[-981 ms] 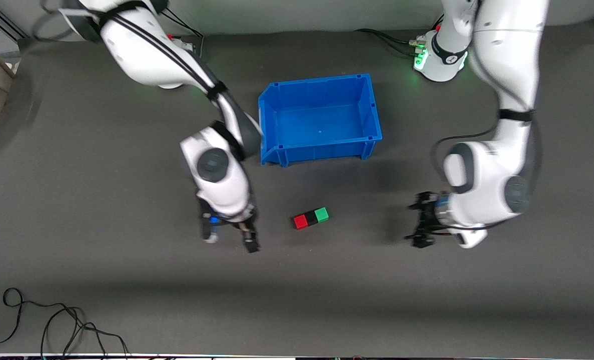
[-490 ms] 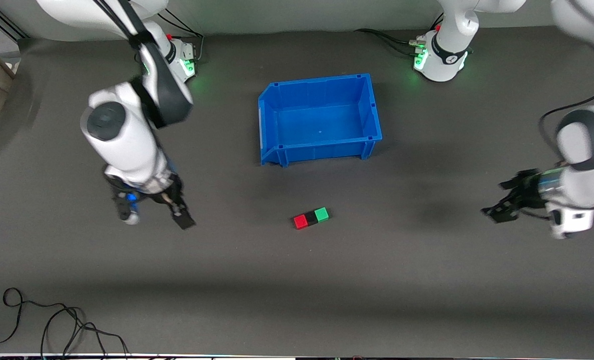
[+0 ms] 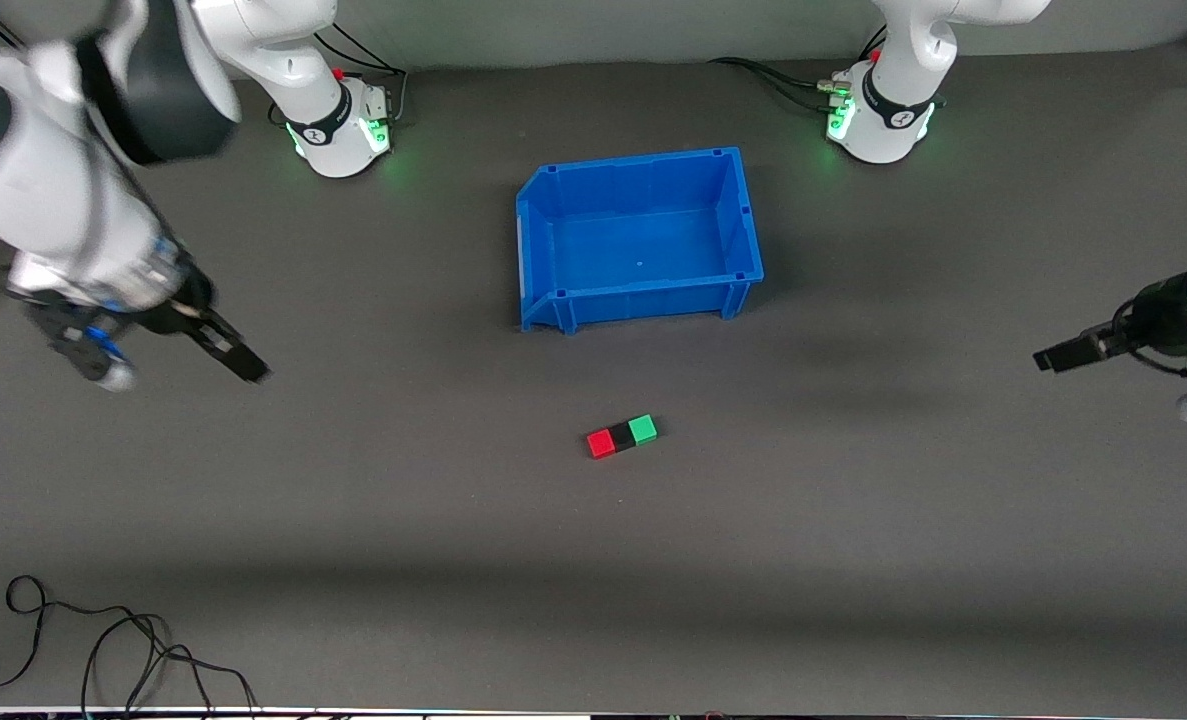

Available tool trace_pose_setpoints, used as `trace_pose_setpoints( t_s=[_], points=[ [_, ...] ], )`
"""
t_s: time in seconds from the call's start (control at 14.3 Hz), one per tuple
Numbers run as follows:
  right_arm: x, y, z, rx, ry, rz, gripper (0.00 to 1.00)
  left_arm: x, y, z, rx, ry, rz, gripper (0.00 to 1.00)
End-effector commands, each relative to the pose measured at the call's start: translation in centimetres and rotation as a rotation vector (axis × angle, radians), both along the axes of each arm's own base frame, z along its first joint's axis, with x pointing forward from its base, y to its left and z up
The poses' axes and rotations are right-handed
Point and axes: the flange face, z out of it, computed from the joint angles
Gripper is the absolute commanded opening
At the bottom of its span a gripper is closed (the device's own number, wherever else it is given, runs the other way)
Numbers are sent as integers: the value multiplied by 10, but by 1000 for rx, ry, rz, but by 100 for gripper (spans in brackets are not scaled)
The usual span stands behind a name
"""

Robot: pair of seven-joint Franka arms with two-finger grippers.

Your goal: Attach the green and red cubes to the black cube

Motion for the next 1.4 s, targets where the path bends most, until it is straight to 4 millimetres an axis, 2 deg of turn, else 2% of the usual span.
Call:
trace_pose_setpoints(
  t_s=[0.0, 0.14, 0.28, 0.35, 0.56, 0.77, 0.98, 1.33],
  points=[
    [-13, -40, 6, -14, 32, 179, 100, -20, -4, 33, 5, -29, -168, 100],
    [-16, -60, 7, -20, 70, 297, 100, -23, -13, 40, 20, -40, -202, 100],
    [-13, -71, 22, -31, 46, 387, 100, -26, -26, 52, 43, -72, -235, 100],
    [-12, -78, 24, -27, 41, 409, 100, -27, -29, 56, 45, -81, -241, 100],
    [-15, -75, 29, 63, 18, 456, 100, -29, -36, 63, 43, -98, -255, 100],
    [-20, -77, 36, 71, 43, 460, 100, -30, -40, 67, 43, -106, -250, 100],
    [-15, -76, 44, 76, 63, 470, 100, -31, -46, 70, 44, -113, -262, 100],
    [-10, -76, 38, 78, 65, 476, 100, -32, -48, 71, 44, -113, -265, 100]
  ],
)
